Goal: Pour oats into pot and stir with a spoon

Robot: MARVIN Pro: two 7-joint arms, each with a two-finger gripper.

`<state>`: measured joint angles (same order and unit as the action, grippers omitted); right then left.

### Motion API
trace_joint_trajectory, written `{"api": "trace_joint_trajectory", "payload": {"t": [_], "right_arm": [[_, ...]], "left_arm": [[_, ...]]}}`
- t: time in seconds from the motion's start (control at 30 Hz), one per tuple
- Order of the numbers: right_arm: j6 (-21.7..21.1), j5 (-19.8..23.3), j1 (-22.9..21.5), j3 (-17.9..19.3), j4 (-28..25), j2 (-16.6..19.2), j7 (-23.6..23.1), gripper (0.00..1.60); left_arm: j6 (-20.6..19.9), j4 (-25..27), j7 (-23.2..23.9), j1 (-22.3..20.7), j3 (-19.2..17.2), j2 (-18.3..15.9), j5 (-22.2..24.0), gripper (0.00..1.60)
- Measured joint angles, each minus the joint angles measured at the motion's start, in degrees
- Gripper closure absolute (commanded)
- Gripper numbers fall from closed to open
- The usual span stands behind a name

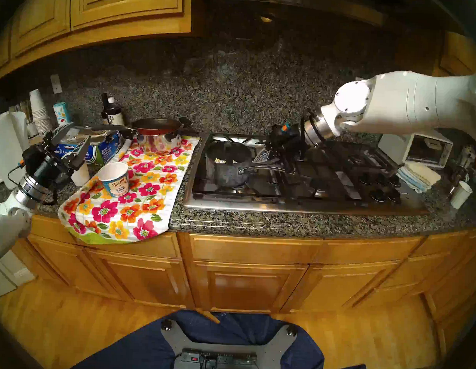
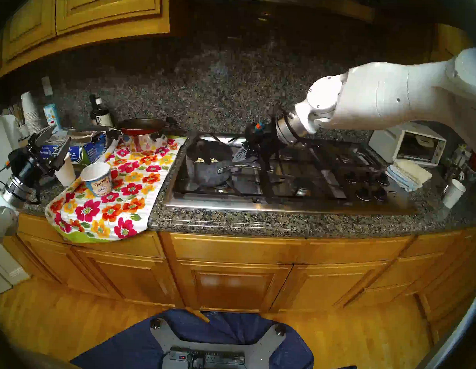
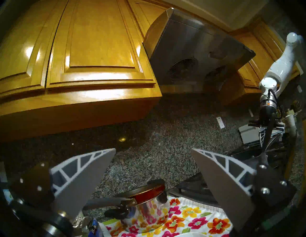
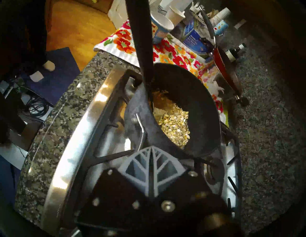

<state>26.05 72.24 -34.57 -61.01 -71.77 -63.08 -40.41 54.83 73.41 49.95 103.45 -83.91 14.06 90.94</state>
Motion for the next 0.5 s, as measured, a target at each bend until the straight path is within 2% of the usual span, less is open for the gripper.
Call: {"api": "trace_joint_trajectory", "payload": {"t": [0.5], "right_arm": [[-0.59, -0.33, -0.49, -0.01, 0.06, 0.99, 1.72, 1.60]], "left_arm": [[0.00, 0.00, 0.00, 0.01, -0.01, 0.00, -0.01, 0.00]]}}
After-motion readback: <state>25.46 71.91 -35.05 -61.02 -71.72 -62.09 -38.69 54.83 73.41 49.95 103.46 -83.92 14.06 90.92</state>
